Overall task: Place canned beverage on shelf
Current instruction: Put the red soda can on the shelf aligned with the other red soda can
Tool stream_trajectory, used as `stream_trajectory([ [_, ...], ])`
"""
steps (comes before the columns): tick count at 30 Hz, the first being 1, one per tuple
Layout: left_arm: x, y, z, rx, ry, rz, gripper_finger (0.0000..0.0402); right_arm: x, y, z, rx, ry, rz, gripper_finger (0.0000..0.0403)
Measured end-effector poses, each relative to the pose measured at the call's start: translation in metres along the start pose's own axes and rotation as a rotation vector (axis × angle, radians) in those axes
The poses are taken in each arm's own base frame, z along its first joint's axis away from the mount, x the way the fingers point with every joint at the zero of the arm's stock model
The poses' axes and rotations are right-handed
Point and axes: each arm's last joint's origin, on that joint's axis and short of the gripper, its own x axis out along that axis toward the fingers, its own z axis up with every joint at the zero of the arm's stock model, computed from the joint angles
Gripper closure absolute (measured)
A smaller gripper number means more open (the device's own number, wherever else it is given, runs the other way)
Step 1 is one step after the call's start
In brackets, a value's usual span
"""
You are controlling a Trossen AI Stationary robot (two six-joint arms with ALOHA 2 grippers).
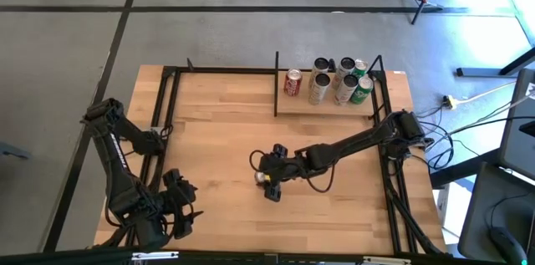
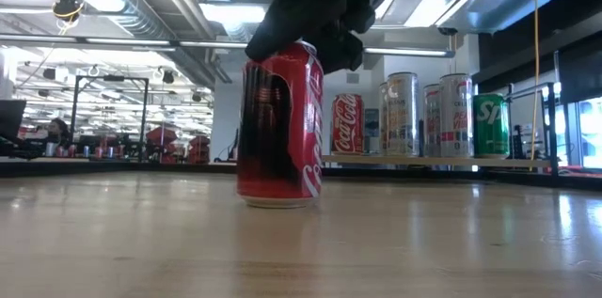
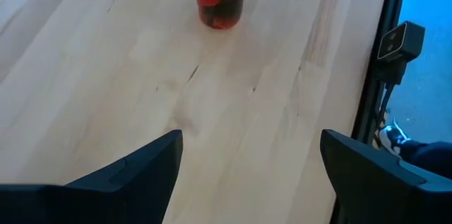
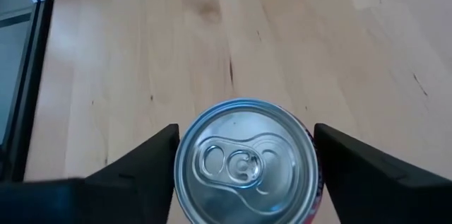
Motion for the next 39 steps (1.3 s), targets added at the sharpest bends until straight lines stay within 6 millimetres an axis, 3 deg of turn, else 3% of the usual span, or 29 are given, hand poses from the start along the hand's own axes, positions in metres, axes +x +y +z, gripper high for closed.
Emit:
stream_trajectory([
  [3, 0.0, 0.0, 0.0, 0.003, 0.0, 0.0, 0.0079, 0.0, 0.0, 0.0, 0.022, -0.009, -0.018, 0.0156],
  [7, 0.0, 0.0, 0.0, 0.004, -0.002, 0.001, 0.0079, -0.01, -0.003, 0.003, 0.028, -0.027, -0.05, 0.0156],
  [12, 0.001, 0.001, 0.002, -0.001, -0.007, 0.009, 0.0079, -0.036, -0.006, 0.011, 0.009, -0.045, -0.082, 0.0156],
  [19, 0.007, 0.003, 0.011, -0.033, -0.018, 0.033, 0.0079, -0.065, -0.028, 0.016, -0.014, 0.006, -0.174, 0.0156],
  [29, 0.018, 0.009, 0.026, -0.088, -0.037, 0.073, 0.0079, -0.117, -0.098, 0.04, 0.018, -0.008, -0.364, 0.0156],
  [35, 0.022, 0.012, 0.033, -0.112, -0.046, 0.093, 0.0079, -0.117, -0.156, 0.052, 0.133, -0.035, -0.501, 0.0156],
  [39, 0.025, 0.013, 0.036, -0.125, -0.048, 0.1, 0.0079, -0.11, -0.183, 0.044, 0.222, -0.043, -0.552, 0.0156],
])
